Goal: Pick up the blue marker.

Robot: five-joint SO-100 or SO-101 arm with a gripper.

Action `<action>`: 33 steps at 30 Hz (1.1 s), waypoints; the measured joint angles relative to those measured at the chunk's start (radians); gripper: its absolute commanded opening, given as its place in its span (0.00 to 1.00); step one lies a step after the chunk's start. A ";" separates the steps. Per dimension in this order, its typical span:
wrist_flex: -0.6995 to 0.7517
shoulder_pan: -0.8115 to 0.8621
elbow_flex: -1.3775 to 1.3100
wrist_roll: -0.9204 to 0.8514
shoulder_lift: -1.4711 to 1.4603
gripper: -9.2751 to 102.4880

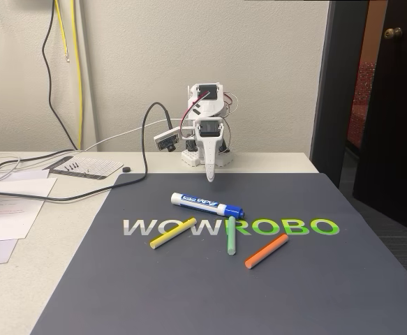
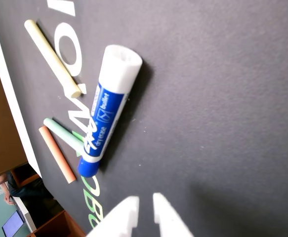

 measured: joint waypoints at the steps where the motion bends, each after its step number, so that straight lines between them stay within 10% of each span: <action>1: 0.000 0.000 0.000 0.000 0.000 0.08; 33: 0.000 -0.034 0.000 0.000 0.000 0.08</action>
